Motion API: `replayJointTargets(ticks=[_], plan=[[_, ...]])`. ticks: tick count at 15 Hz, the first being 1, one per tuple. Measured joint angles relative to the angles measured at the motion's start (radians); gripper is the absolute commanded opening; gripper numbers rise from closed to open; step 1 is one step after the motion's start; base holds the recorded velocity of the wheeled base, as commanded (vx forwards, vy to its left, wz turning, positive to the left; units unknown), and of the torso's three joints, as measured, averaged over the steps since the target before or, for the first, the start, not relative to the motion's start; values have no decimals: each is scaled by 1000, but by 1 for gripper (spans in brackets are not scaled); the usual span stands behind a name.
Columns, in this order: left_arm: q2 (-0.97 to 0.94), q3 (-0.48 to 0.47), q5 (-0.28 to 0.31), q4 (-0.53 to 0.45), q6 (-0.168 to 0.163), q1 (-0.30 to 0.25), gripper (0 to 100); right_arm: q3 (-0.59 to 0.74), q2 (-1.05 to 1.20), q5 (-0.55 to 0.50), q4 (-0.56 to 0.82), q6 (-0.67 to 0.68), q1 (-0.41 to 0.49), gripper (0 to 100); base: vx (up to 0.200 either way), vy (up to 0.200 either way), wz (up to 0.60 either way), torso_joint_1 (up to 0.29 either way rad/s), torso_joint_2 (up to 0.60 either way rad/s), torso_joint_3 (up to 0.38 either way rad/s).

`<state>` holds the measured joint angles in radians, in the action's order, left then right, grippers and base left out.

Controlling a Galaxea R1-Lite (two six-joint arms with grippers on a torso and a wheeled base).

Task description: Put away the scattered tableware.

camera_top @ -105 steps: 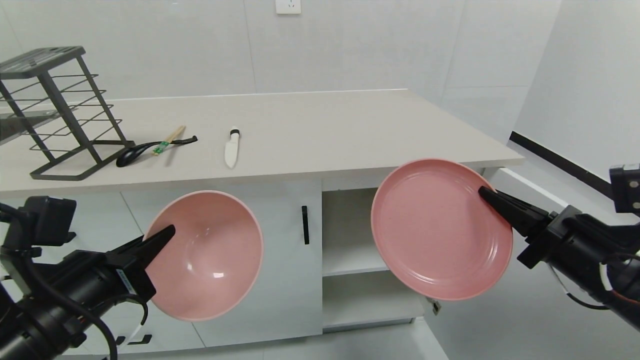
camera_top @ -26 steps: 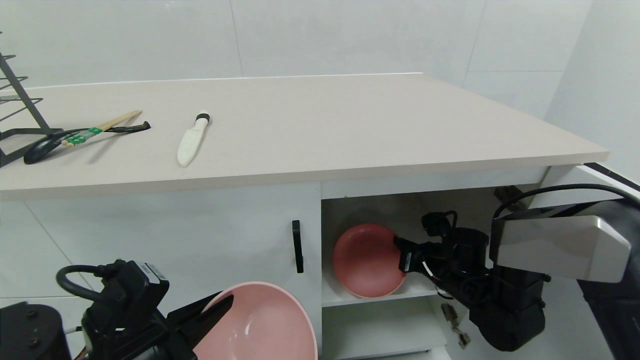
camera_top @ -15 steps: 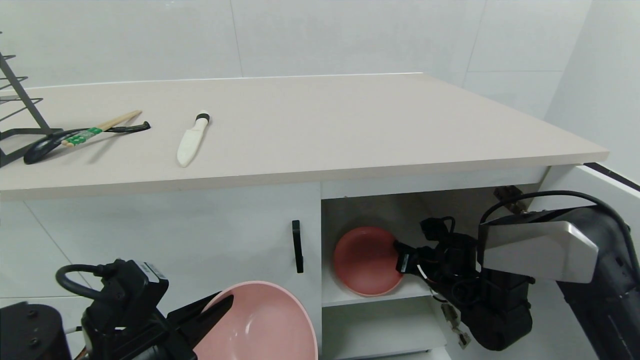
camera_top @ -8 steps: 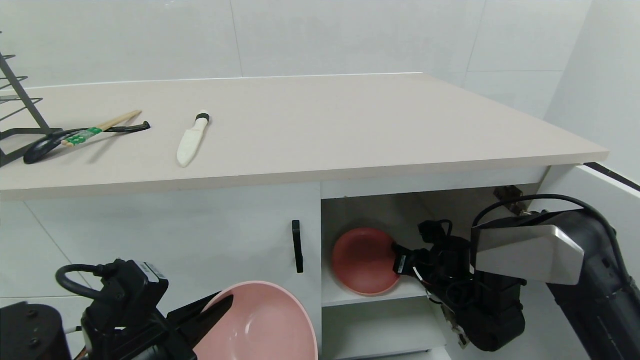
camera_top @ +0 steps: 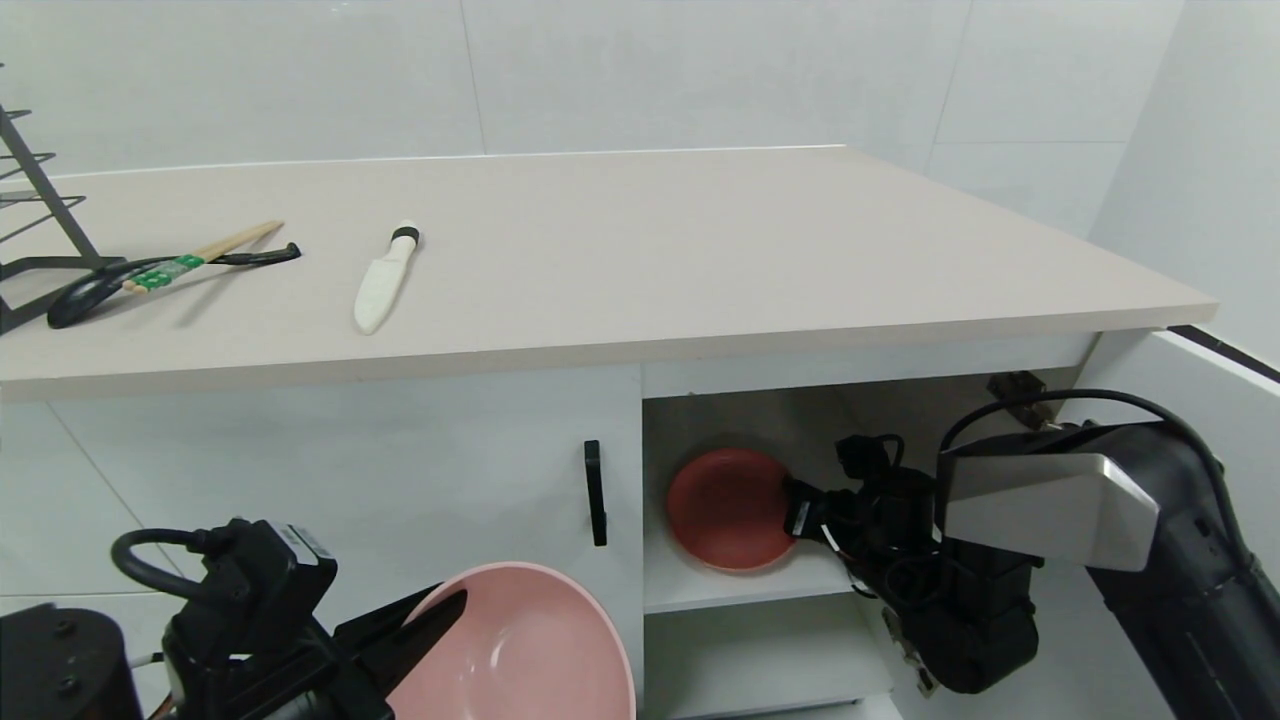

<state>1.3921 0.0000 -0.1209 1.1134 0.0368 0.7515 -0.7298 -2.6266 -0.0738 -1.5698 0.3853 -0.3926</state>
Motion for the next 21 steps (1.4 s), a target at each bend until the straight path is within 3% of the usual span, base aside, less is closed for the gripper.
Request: replayJointTargets(ticks=[8,11,14,17,21], plan=[[-14,0,-1,-17,6,-1,0,64,57,-19,0,-16,2,100,0,0,0,0,0,0],[-36,0,-2,-24,9,3,0,289,256,-24,0,-16,-59,100,0,0,0,0,0,0],[-42,0,1,-23,-14,21,0,549,515,-27,0,-31,-165,100,0,0,0,0,0,0],[-3,0,-1,-14,-118,54,0,707,705,-64,0,-71,-274,100,0,0,0,0,0,0],[70,-24,-2,17,-210,85,0,728,745,-72,0,-75,-280,100,0,0,0,0,0,0]])
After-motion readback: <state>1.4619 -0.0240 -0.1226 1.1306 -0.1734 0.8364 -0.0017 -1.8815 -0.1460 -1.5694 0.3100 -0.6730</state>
